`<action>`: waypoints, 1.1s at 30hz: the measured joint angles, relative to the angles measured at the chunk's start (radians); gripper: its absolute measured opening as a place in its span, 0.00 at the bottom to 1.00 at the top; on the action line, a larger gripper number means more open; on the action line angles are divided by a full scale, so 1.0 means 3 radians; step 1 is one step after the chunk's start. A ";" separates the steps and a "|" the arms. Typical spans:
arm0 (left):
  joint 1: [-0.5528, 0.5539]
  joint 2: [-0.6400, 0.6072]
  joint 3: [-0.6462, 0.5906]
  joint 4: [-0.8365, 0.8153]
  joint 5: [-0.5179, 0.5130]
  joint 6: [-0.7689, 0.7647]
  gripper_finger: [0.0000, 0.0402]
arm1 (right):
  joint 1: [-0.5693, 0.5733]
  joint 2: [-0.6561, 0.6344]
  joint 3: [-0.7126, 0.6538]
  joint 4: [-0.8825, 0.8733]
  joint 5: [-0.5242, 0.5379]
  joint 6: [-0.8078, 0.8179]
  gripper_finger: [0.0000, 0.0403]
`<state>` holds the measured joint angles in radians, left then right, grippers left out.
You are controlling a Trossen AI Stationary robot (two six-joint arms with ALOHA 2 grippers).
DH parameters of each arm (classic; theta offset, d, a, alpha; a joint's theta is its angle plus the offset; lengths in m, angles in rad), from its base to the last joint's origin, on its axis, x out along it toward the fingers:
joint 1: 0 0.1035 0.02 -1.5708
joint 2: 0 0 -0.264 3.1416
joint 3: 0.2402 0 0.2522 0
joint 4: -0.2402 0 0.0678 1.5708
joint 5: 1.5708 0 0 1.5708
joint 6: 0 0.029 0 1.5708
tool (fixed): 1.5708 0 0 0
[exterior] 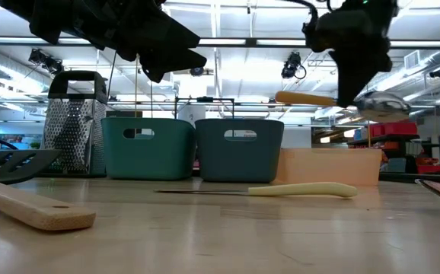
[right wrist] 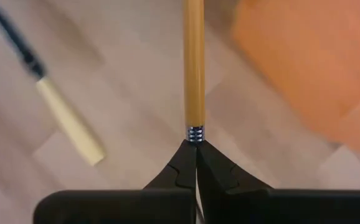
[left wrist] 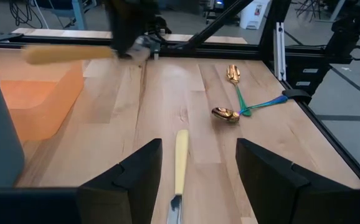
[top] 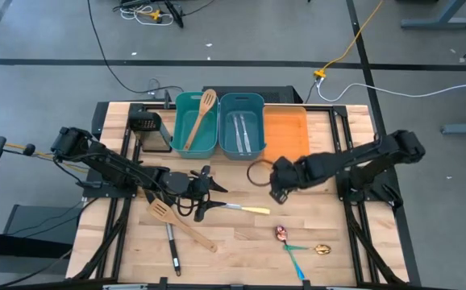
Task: Pick & Place Kitchen Items
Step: Put the yellow spoon into the orange bin
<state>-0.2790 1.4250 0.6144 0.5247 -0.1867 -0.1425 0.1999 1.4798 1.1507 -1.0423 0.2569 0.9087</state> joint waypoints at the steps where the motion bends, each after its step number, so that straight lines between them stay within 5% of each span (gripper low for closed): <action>1: 0.0000 0.0000 0.0000 0.0000 0.0000 0.0000 0.52 | -0.0061 -0.0021 0.0000 -0.0012 0.0027 -0.0016 0.01; 18: 0.0000 0.0000 0.0000 -0.0001 0.0000 -0.0005 0.52 | -0.1334 -0.0250 0.0000 -0.0133 0.0171 -0.0586 0.01; 26: 0.0000 0.0000 0.0000 -0.0001 0.0001 -0.0004 0.52 | -0.1942 -0.0251 -0.0047 0.0301 0.0037 -0.0852 0.01; 33: 0.0000 0.0000 0.0000 -0.0001 0.0001 -0.0004 0.52 | -0.2339 -0.0249 -0.0531 0.1001 -0.0370 -0.0961 0.01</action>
<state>-0.2790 1.4250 0.6144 0.5243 -0.1865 -0.1436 -0.5017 1.4052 0.9913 -0.7420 0.1460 0.6203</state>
